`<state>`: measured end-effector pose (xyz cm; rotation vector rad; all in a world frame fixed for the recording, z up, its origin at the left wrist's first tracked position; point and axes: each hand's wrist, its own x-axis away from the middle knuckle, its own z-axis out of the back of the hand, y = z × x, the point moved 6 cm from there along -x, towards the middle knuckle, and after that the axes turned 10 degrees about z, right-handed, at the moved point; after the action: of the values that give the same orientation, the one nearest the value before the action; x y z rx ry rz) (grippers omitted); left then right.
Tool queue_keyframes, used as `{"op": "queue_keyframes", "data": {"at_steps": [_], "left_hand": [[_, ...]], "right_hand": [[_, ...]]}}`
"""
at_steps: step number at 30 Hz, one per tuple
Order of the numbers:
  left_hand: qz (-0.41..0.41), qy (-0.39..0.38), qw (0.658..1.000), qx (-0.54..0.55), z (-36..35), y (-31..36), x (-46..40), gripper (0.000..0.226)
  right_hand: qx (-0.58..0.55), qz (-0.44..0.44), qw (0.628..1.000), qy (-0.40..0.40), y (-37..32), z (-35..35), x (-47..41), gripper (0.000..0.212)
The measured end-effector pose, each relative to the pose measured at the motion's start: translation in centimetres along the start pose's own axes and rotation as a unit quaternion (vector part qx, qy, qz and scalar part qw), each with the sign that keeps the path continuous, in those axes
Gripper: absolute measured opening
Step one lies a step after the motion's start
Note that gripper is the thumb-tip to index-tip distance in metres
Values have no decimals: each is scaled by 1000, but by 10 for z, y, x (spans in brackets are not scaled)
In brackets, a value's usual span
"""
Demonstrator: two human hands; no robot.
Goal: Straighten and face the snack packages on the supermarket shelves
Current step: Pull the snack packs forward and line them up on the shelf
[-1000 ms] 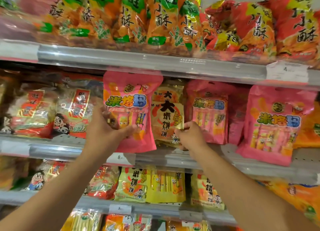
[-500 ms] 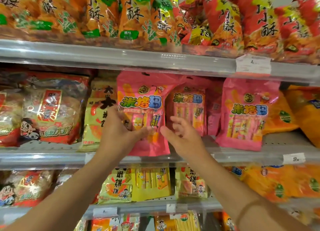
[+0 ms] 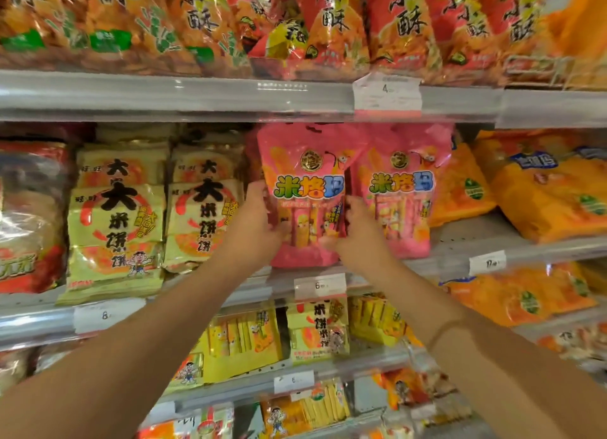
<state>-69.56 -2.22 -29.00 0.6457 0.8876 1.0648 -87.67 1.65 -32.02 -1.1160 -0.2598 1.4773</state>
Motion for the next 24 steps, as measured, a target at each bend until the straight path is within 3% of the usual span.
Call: {"op": "queue_keyframes", "data": {"at_steps": [3,10,14,18,21,24], "left_hand": [[-4,19,999,-26,-5,-7,6,52],[-4,52,995,-80,-8,-18,18,39],[5,9,991,-130,-17,-21,28,73],[-6,43,987,-152,-16,-24,50,78],[-136,120,951,-251,-9,-33,88,64],[-157,143,910,-355,0,-72,109,52]], "right_hand": [[8,7,1000,-4,9,-10,3,75],[70,31,997,-17,13,-17,9,87],[94,54,994,-24,12,-17,10,87],[58,78,995,-19,12,-15,20,88],[38,158,987,17,15,-10,50,72],[110,235,966,15,23,-15,81,59]]}}
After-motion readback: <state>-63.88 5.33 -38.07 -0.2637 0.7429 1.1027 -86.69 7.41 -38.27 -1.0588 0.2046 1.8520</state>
